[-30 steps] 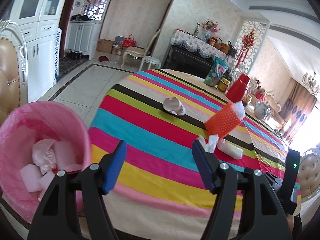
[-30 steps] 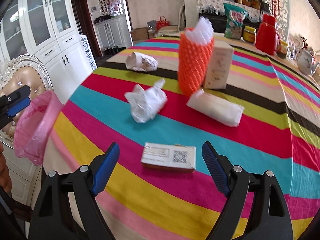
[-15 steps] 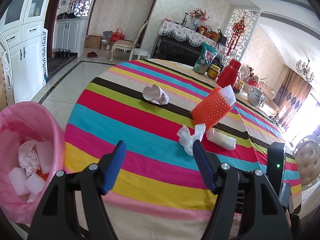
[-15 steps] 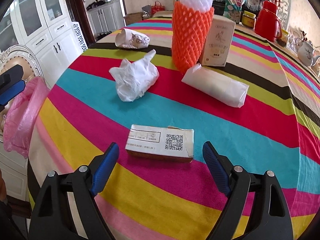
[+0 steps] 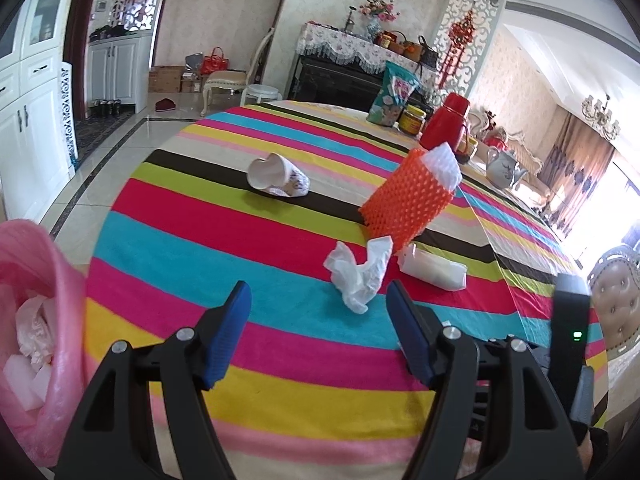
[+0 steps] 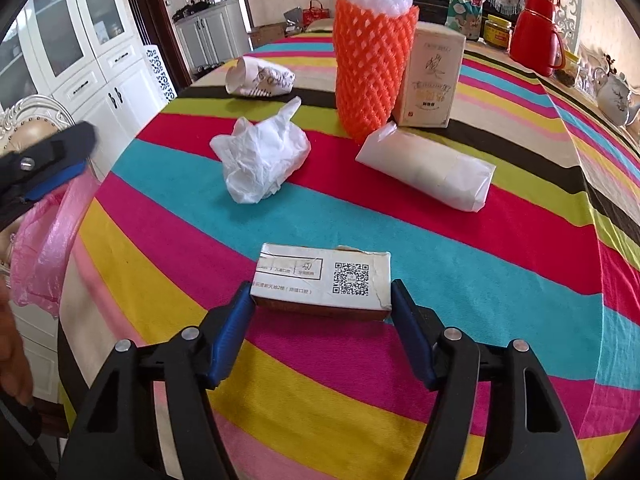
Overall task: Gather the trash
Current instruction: 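Grasp the crumpled white tissue with the left tool, then carry tissue and card box to the wastebasket and release both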
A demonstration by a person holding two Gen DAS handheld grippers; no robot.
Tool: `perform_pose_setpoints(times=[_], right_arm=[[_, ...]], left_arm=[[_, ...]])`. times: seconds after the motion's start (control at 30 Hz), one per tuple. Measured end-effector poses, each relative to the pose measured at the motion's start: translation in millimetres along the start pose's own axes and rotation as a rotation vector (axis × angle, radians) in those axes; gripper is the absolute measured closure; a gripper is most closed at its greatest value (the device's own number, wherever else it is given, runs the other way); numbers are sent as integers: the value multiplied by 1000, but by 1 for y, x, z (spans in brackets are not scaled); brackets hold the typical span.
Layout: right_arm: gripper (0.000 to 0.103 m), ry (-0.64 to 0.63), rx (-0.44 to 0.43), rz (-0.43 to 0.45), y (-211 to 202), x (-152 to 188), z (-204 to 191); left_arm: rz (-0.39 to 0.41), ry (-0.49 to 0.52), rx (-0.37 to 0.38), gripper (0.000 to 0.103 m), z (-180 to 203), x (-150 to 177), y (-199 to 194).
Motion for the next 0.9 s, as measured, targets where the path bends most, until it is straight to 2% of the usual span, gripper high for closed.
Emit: perform_pose_setpoints(times=[0.33, 0.5, 0.7, 0.77, 0.9], right_arm=[[38, 70, 41, 125, -34, -20, 30], [38, 108, 46, 164, -45, -25, 42], [38, 126, 48, 176, -47, -25, 46], [38, 126, 49, 177, -47, -25, 46], [38, 124, 42, 178, -47, -25, 44]], left_arm=[[-96, 40, 38, 37, 23, -2, 53], [-148, 52, 36, 45, 31, -2, 82], [-197, 61, 16, 60, 33, 1, 105], [-213, 69, 16, 83, 33, 2, 110], [-203, 68, 25, 91, 32, 1, 105]])
Point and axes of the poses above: each gripper's, at about its wrist camera, not at the fingertips, and y roughly the way its jaws point, z to its right, x to its underside, the point moved 6 cm from there along y, roughly the way its jaws point
